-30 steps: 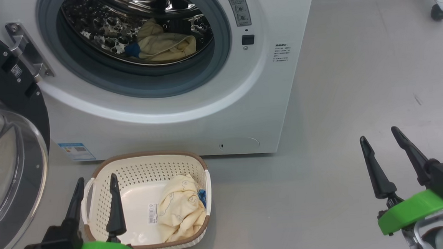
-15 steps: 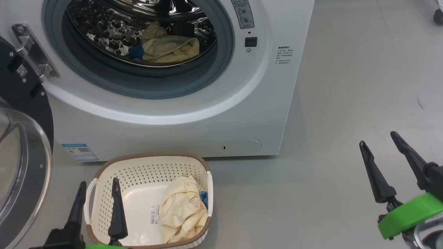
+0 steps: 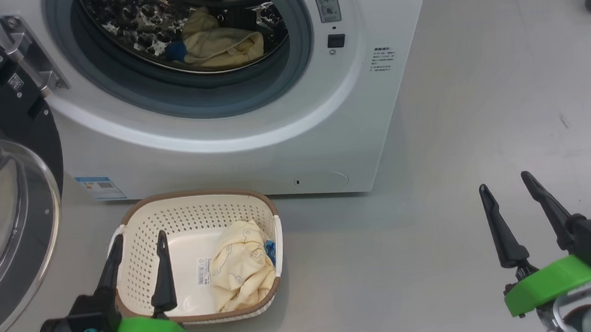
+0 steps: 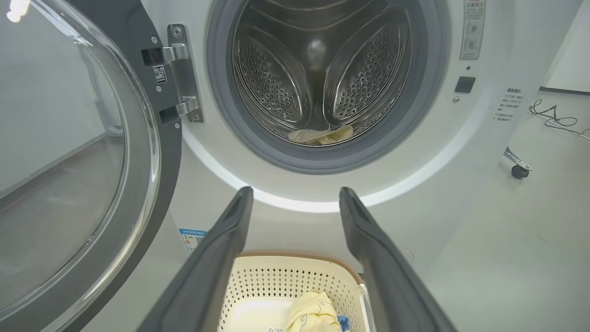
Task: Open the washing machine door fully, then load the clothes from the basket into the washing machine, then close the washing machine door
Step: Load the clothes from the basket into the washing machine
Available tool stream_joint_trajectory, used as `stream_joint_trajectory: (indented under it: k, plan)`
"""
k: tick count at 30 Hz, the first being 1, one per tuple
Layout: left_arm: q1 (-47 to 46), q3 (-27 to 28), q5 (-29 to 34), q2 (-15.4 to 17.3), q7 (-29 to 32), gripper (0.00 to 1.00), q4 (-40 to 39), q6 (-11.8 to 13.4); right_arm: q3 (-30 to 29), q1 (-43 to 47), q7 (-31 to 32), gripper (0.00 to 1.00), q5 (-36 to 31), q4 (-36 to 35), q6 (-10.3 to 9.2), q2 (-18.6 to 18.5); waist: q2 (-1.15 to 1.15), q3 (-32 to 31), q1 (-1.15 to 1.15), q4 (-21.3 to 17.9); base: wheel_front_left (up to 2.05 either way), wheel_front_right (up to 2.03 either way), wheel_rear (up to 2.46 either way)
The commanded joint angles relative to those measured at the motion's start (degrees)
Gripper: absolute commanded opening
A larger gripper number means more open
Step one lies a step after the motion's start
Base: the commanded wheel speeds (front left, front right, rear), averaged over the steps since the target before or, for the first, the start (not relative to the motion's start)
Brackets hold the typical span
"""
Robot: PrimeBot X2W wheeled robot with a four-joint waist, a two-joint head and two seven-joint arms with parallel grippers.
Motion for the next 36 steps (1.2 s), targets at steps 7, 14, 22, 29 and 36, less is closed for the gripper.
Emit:
stream_joint_trajectory:
  k: [7,14,22,29,36]
  plan:
    - [-8.2,-1.4,0.5,-0.3,-0.1,1.0,9.4,-2.8,1.8,-3.8,-0.1,1.0,0.9,-3.3,0.58,-0.8,0.0,5.7,0.0,-0.9,0.0,0.0,0.0]
    - [-18.9,-3.7,-0.8,-0.7,2.8,1.0,26.7,-5.7,3.1,-7.0,-0.5,1.0,1.5,-4.2,0.58,-0.8,0.0,14.0,0.0,-3.5,0.0,0.0,0.0]
    - [-34.1,-5.1,-4.5,0.1,9.3,1.0,46.7,-8.3,5.3,-12.4,-2.6,1.0,2.6,-4.7,0.58,-0.8,0.0,27.7,0.0,-9.2,0.0,0.0,0.0]
    - [-42.2,-5.6,-10.3,2.2,13.6,1.0,55.6,-8.6,7.7,-16.0,-5.4,1.0,3.7,-5.2,0.58,-0.8,0.0,37.4,0.0,-13.5,0.0,0.0,0.0]
    - [-45.2,-8.8,-16.6,4.3,17.8,1.0,57.0,-8.6,8.2,-16.1,-6.4,1.0,4.8,-6.5,0.58,-0.8,0.0,43.8,0.0,-15.5,0.0,0.0,0.0]
